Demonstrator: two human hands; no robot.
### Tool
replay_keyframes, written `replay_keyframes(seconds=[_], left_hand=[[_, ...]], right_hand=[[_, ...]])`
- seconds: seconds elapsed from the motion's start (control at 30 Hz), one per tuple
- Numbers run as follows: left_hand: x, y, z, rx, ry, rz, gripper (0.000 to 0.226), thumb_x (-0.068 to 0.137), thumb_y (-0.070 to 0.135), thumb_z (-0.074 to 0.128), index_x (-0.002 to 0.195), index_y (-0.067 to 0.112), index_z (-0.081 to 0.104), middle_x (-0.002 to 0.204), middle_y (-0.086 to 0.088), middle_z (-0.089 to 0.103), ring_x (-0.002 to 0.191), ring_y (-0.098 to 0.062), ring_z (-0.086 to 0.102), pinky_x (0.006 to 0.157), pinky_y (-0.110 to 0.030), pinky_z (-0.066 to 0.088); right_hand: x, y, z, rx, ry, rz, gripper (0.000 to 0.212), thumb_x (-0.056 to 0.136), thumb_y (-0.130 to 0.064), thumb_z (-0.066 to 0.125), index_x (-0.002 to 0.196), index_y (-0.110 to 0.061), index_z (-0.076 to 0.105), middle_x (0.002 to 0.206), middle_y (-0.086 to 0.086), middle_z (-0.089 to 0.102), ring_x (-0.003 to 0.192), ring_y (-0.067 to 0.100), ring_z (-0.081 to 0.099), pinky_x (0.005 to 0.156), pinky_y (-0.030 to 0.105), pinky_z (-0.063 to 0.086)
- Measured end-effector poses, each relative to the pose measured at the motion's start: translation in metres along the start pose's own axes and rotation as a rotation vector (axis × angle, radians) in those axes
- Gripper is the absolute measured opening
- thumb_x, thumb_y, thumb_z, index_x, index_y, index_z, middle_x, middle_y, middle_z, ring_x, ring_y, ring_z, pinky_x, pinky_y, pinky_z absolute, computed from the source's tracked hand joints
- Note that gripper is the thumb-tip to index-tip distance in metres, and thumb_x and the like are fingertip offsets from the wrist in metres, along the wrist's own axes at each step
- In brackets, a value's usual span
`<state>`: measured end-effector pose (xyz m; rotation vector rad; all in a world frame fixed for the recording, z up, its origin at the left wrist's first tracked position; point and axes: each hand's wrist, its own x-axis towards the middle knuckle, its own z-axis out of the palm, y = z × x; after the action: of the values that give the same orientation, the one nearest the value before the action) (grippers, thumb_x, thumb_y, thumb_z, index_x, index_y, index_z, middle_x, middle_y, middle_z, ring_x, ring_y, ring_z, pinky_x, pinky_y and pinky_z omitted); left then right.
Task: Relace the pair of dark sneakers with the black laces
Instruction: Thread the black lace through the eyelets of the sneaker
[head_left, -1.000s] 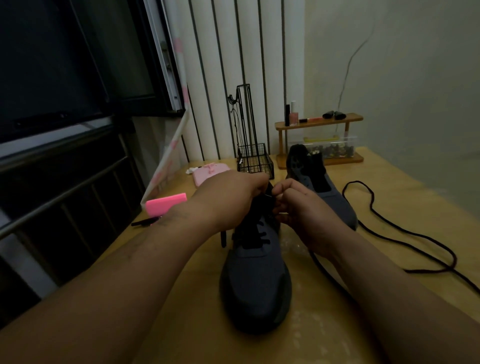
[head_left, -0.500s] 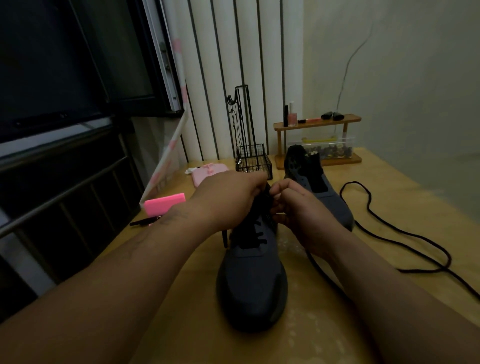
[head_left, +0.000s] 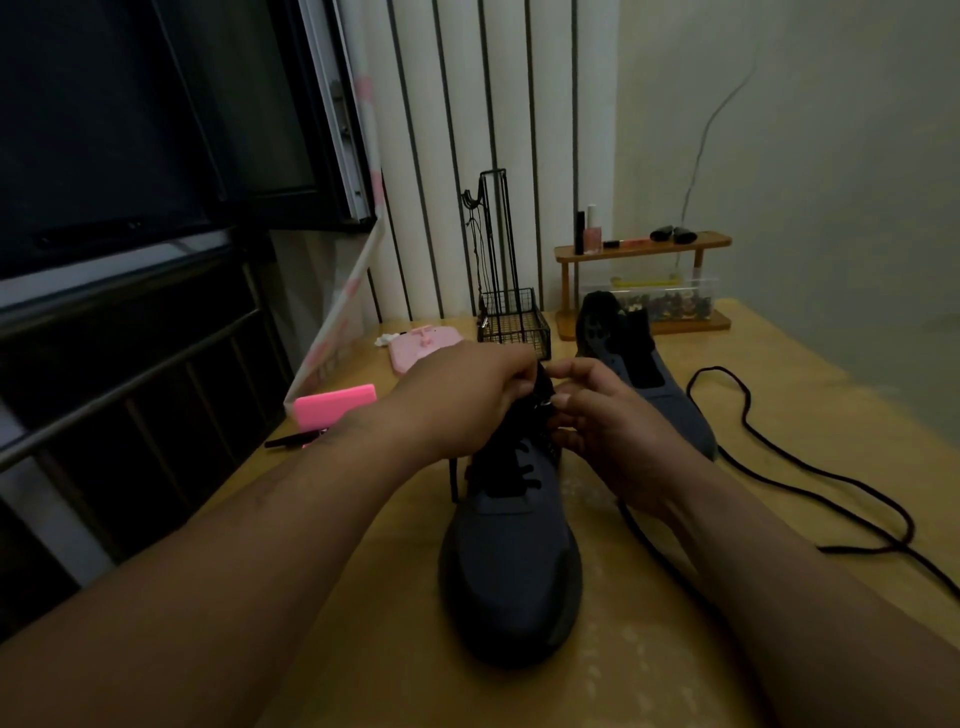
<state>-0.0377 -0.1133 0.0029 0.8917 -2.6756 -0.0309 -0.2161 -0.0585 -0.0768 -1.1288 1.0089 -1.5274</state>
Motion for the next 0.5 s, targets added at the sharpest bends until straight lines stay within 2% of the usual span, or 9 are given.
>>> replay_keyframes(seconds=[0.07, 0.13, 0.23, 0.4, 0.5], left_hand=[[0.0014, 0.0011, -0.0005, 0.056, -0.013, 0.020, 0.012, 0.109, 0.029, 0.049, 0.107, 0.027, 0.061, 0.084, 0.011, 0.051, 0.077, -0.004, 0.048, 0.062, -0.029, 0.039], [0.0029, 0.0020, -0.0004, 0.074, -0.021, 0.022, 0.012, 0.109, 0.030, 0.049, 0.105, 0.029, 0.060, 0.083, 0.011, 0.052, 0.077, -0.006, 0.049, 0.060, -0.030, 0.037], [0.0038, 0.0042, 0.0000, 0.117, -0.009, 0.023, 0.012, 0.108, 0.031, 0.049, 0.100, 0.033, 0.057, 0.079, 0.011, 0.051, 0.075, -0.007, 0.049, 0.057, -0.029, 0.031], [0.0064, 0.0057, 0.0008, 0.081, 0.033, 0.034, 0.014, 0.108, 0.034, 0.050, 0.103, 0.030, 0.063, 0.081, 0.014, 0.052, 0.080, -0.008, 0.051, 0.062, -0.028, 0.038], [0.0061, 0.0017, 0.0025, -0.018, 0.031, -0.005, 0.016, 0.108, 0.030, 0.051, 0.104, 0.024, 0.066, 0.090, 0.010, 0.058, 0.088, -0.013, 0.056, 0.070, -0.032, 0.045]], right_hand=[[0.0002, 0.0001, -0.0006, 0.005, -0.005, 0.000, 0.037, 0.101, -0.001, 0.051, 0.137, -0.009, 0.053, 0.111, 0.014, 0.054, 0.092, 0.027, 0.055, 0.079, 0.036, 0.044], [0.0000, -0.0008, -0.0006, 0.002, -0.007, 0.002, 0.036, 0.101, -0.001, 0.051, 0.137, -0.009, 0.054, 0.111, 0.013, 0.054, 0.086, 0.020, 0.057, 0.079, 0.035, 0.044], [-0.0017, -0.0022, 0.0000, -0.017, -0.019, 0.001, 0.034, 0.102, -0.003, 0.053, 0.135, -0.009, 0.055, 0.110, 0.012, 0.057, 0.086, 0.019, 0.057, 0.080, 0.036, 0.044], [-0.0054, -0.0051, 0.0018, -0.019, 0.019, -0.018, 0.014, 0.102, -0.011, 0.061, 0.116, -0.009, 0.060, 0.091, 0.002, 0.064, 0.082, 0.016, 0.060, 0.077, 0.032, 0.049], [-0.0064, -0.0073, 0.0001, -0.134, 0.047, -0.033, 0.011, 0.098, -0.008, 0.066, 0.107, -0.008, 0.060, 0.091, 0.005, 0.065, 0.088, 0.021, 0.064, 0.081, 0.036, 0.053]])
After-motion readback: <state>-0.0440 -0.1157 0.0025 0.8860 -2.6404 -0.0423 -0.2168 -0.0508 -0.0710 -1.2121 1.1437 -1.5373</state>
